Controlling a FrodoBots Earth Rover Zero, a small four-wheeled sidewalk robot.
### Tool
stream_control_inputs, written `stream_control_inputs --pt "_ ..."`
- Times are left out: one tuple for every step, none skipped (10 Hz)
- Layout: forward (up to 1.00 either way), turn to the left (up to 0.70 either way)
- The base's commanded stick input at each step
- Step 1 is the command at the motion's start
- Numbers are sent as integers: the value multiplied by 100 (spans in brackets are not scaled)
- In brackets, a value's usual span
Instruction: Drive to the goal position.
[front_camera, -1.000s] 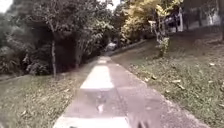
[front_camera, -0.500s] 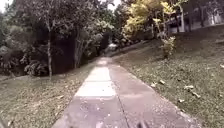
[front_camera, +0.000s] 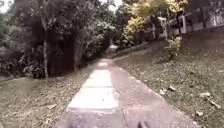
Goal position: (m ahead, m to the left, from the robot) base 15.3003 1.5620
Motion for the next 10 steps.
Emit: stream_control_inputs --pt "70 0" --pt "70 0" --pt "70 0" --pt "70 0" --pt "70 0" --pt "70 0" --pt "70 0" --pt "70 0" --pt "70 0" --pt "70 0"
